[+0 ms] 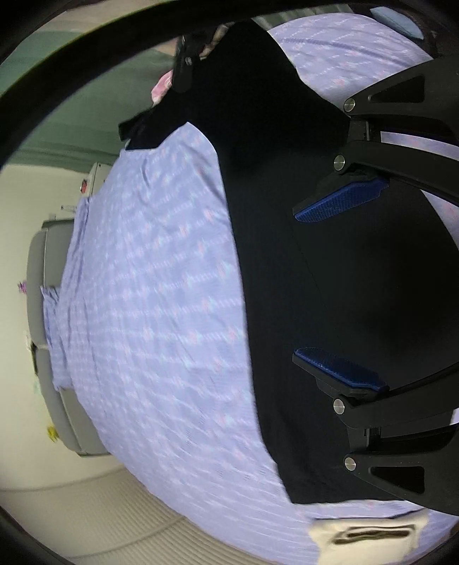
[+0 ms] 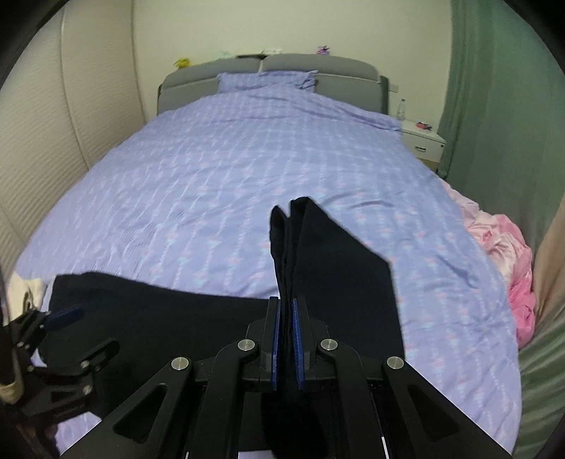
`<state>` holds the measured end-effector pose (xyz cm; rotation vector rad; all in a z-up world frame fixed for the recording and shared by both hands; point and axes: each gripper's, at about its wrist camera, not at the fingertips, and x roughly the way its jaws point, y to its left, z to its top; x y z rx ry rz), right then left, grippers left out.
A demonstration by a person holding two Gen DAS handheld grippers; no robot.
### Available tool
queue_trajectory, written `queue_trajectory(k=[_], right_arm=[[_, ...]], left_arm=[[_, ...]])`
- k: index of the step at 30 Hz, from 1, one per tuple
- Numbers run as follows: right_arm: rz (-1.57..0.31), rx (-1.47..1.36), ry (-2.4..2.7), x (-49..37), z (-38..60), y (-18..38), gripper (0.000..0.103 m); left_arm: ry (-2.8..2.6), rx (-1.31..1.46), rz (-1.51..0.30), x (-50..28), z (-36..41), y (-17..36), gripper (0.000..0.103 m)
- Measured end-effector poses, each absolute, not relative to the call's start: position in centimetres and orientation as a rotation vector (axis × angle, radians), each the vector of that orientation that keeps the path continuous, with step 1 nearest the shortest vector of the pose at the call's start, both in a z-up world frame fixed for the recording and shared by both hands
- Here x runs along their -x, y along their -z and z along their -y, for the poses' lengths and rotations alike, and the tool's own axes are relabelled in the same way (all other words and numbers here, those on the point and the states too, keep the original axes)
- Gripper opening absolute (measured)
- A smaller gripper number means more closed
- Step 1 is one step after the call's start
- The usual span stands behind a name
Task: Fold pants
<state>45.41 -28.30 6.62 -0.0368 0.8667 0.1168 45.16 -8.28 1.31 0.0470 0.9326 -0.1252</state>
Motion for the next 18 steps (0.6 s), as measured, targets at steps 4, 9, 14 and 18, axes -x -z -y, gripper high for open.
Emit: queue_trajectory(k=[4,9,14,18], right_arm=[[-0.943,0.030,-0.147,-45.9,23.0,-3.5,0.008],[-1.052,0.006,-0.170,-46.6,17.7,1.4,0.008],[-1.126,-0.007,-0.179,-46.4,14.3,5.4,0.008],[-1.184,-0.029,-0.198,-46.4,12.9,7.8,0.013]], left_arm=[[0.092,-0.015,-0.962,-43.5,3.9,-0.1,0.073],[0.058,-0.021,-0.965,-42.0,0.4,1.1,0.073],[0.022,-0.010,-0.991,-39.9,-3.9,2.9,0.073],[0.004,-0.001,-1.000,-39.7,-4.6,3.7,0.073]])
